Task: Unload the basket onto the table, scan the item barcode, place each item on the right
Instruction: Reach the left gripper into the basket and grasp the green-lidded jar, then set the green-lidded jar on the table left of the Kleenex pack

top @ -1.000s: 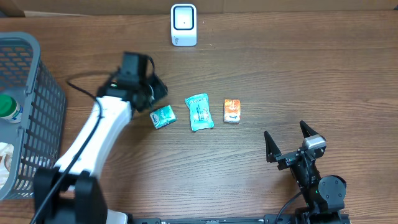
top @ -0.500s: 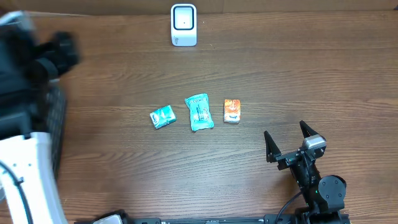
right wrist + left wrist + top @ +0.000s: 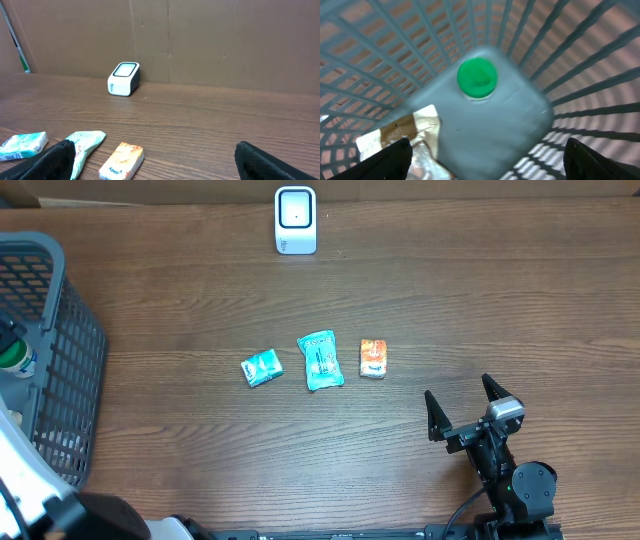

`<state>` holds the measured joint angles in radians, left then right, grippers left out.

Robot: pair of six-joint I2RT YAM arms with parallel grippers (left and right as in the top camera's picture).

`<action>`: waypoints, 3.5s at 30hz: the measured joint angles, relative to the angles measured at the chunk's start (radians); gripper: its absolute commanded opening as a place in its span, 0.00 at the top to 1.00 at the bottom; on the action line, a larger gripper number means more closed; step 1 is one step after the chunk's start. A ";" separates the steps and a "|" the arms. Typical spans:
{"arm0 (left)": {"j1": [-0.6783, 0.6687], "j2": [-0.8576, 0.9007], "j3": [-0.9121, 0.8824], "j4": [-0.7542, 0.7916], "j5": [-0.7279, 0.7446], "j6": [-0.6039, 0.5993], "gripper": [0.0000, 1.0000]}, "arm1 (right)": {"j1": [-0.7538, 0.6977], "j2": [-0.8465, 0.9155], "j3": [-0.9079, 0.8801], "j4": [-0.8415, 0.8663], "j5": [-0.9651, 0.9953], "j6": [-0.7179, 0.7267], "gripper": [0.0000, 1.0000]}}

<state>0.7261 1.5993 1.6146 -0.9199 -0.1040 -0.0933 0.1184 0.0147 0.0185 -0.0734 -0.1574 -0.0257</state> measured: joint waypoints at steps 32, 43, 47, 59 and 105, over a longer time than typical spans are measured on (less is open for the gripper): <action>0.022 0.412 0.000 0.316 -0.006 0.175 0.08 | 0.000 0.000 0.000 0.000 0.000 0.000 0.00; 0.022 0.439 -0.001 0.378 -0.005 0.175 0.09 | 0.000 0.000 0.000 0.001 0.000 0.000 0.00; 0.022 0.465 -0.001 0.382 -0.005 0.176 0.16 | 0.000 0.000 0.000 0.001 0.000 0.000 0.00; 0.023 0.497 -0.001 0.397 -0.004 0.171 0.40 | 0.000 0.000 0.000 0.000 0.000 0.000 0.00; -0.501 -0.177 -0.005 -0.014 0.407 -0.176 0.44 | 0.000 0.000 0.000 0.001 0.000 0.000 0.00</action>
<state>0.2249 1.4223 1.6093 -0.9337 0.3031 -0.2691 0.1184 0.0147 0.0185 -0.0727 -0.1570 -0.0261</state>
